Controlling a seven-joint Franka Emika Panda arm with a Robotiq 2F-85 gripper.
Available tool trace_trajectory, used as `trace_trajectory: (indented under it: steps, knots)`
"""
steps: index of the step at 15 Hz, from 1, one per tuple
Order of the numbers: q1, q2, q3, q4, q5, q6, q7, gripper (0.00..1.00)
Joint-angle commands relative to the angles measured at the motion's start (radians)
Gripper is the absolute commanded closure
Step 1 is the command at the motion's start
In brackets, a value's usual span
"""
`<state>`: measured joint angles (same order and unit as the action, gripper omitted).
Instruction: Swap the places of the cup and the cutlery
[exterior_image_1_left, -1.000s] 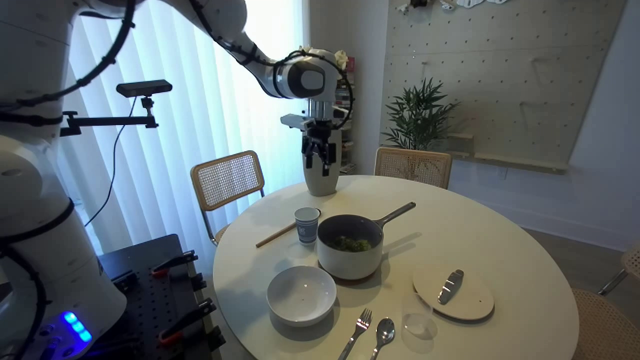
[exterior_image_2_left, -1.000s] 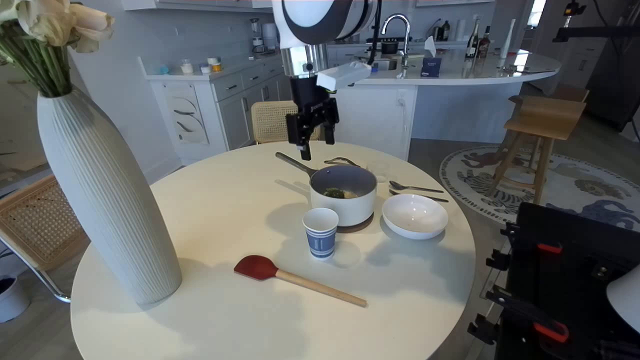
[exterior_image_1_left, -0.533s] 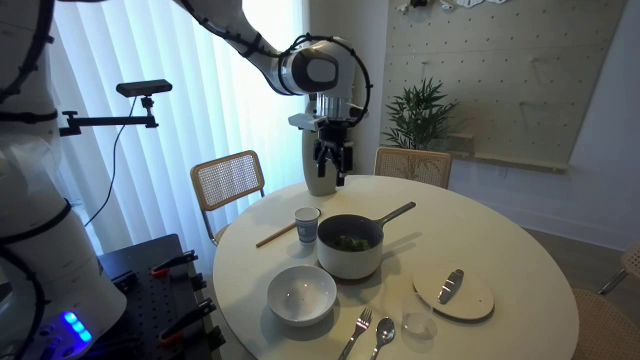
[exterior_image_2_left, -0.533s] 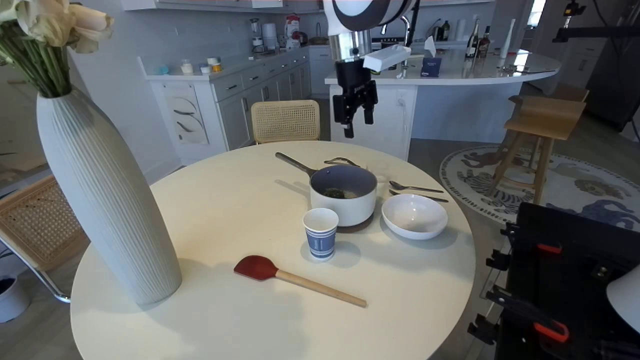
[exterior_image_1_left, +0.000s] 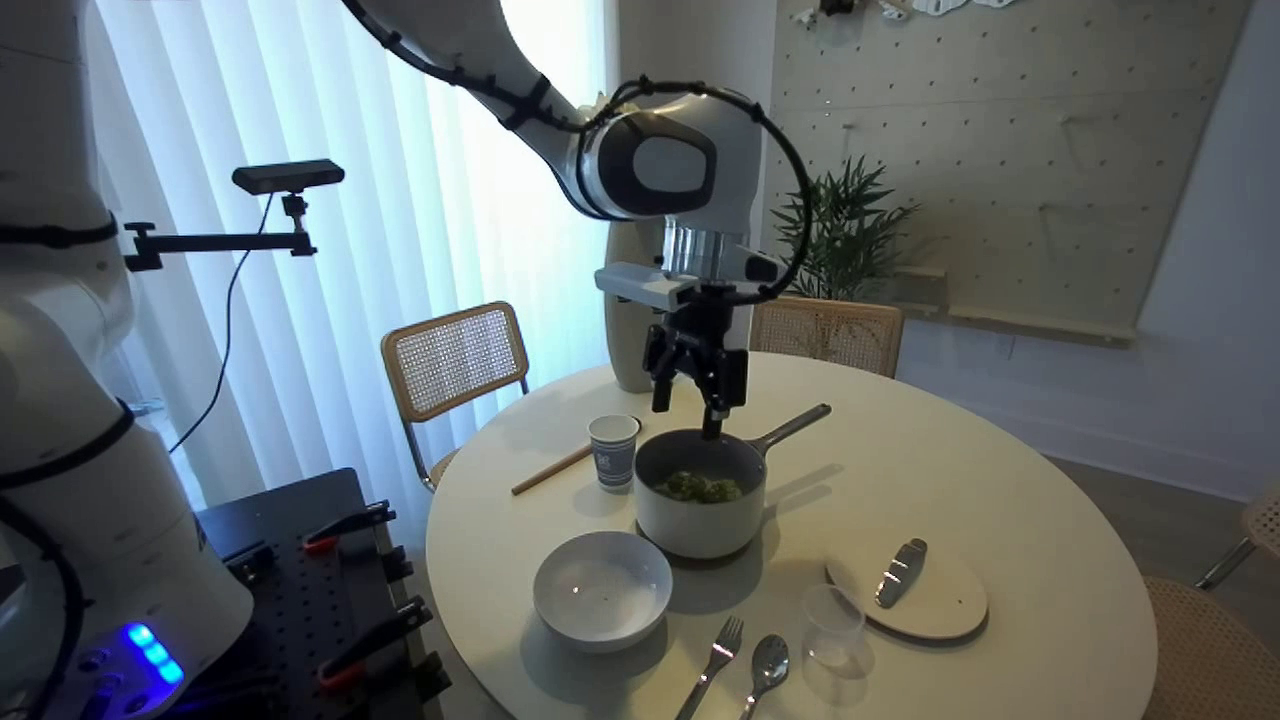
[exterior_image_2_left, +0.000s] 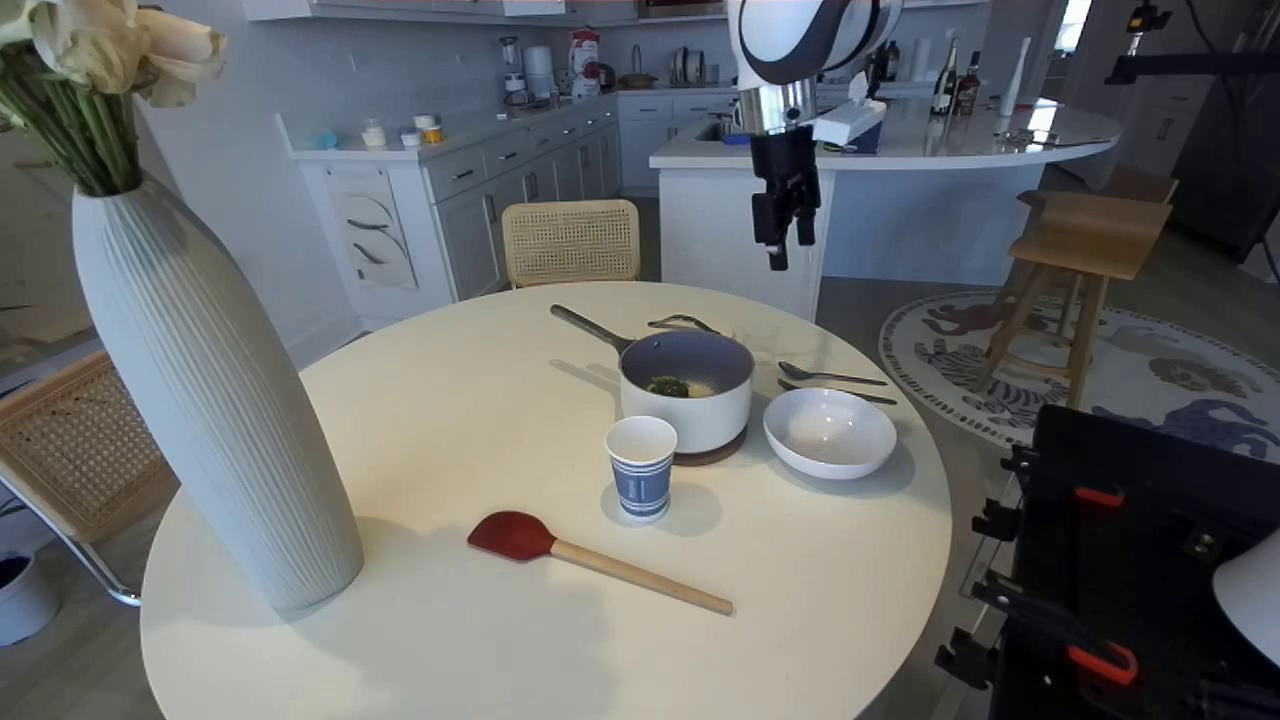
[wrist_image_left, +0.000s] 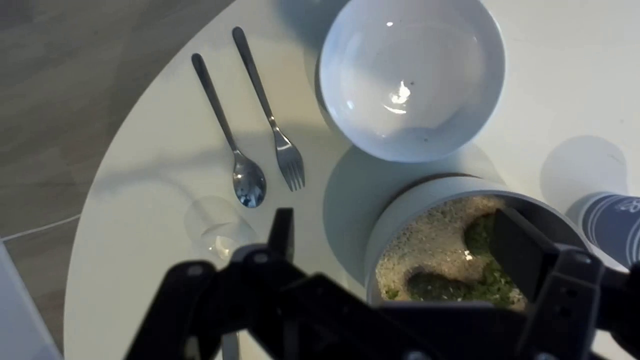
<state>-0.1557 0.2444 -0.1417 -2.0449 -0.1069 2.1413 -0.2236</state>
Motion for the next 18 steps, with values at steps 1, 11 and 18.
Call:
trace_trajectory:
  steps: [1,11,18]
  knots:
    - [-0.048,-0.013,-0.02,-0.042,-0.025,0.032,-0.102,0.0]
    - [-0.209,0.002,-0.083,-0.124,-0.016,0.161,-0.472,0.0]
    - [-0.228,0.016,-0.097,-0.119,-0.005,0.151,-0.522,0.0]
